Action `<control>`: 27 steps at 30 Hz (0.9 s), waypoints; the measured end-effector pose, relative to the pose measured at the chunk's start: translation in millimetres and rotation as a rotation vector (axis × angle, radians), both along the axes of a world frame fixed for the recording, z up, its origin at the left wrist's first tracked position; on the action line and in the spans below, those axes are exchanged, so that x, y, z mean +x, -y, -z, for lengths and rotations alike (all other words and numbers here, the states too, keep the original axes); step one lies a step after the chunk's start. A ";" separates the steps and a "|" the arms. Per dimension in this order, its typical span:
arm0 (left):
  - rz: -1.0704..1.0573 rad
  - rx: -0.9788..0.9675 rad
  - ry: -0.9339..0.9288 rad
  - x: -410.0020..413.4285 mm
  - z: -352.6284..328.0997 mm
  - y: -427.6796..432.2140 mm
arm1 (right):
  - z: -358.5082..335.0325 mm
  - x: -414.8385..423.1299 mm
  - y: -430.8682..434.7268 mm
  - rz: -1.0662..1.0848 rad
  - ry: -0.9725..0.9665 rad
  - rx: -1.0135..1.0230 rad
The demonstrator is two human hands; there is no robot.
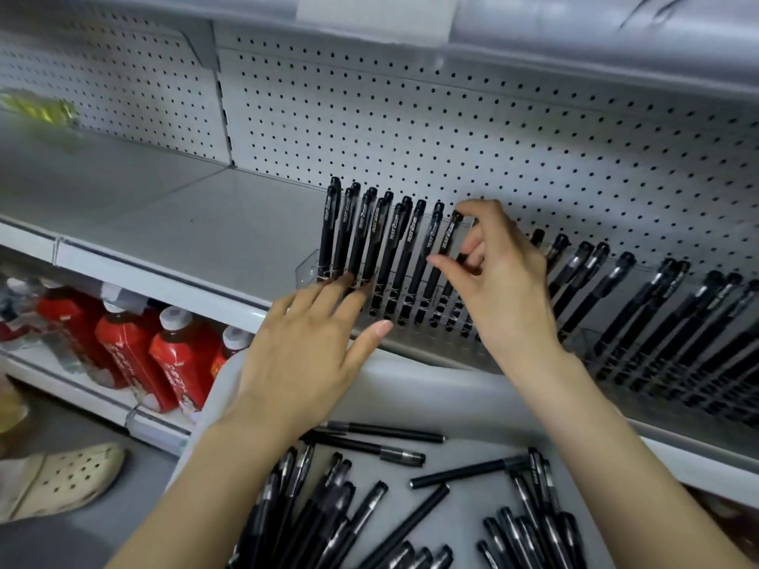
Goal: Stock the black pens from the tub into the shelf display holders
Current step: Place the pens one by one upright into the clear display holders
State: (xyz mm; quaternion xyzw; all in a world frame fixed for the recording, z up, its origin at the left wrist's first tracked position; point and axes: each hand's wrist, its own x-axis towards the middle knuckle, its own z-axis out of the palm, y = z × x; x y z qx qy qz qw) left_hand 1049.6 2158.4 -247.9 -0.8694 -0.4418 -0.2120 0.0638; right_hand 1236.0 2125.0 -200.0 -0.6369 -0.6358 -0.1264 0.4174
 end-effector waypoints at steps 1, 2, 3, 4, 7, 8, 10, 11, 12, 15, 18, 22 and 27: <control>0.000 0.000 0.001 -0.2 0.1 -0.3 | 0.6 -0.1 0.1 -0.004 -0.002 -0.008; 0.001 -0.001 0.001 -0.3 0.2 -0.6 | 1.1 0.0 0.4 -0.006 -0.004 -0.015; 0.002 0.000 0.003 -0.4 0.4 -0.6 | 1.2 0.2 0.5 -0.007 -0.008 -0.020; 0.003 0.000 0.005 -0.3 0.7 -0.8 | 1.4 0.8 0.7 -0.007 -0.016 -0.025; 0.000 -0.002 0.008 -0.3 1.7 -1.3 | -0.3 -0.4 3.1 -0.010 -0.032 -0.054; -0.003 -0.002 0.011 -0.5 1.8 -1.0 | -3.6 -2.3 5.4 -0.010 -0.057 -0.072; -0.007 -0.004 0.021 -0.3 -0.1 0.8 | -17.0 -5.7 12.8 -0.012 -0.160 -0.110; -0.006 -0.013 0.027 -0.2 -1.7 2.1 | -25.1 -6.5 18.8 -0.027 -0.225 -0.129; -0.006 -0.022 0.033 -0.7 -2.5 3.2 | -32.5 -7.0 27.2 -0.062 -0.289 -0.151; -0.018 -0.017 0.070 -6.5 0.0 3.8 | -36.6 -6.4 58.5 -0.256 -0.410 -0.309; -0.052 -0.018 0.109 -14.2 2.8 4.4 | -8.5 -8.2 84.6 -0.325 -0.302 -0.542; -0.036 -0.020 0.003 -13.2 -1.8 10.0 | 35.9 -5.4 96.8 -0.192 -0.164 -0.599; -0.042 -0.015 -0.056 -14.3 -5.7 14.9 | 65.3 3.9 101.3 -0.213 0.103 -0.872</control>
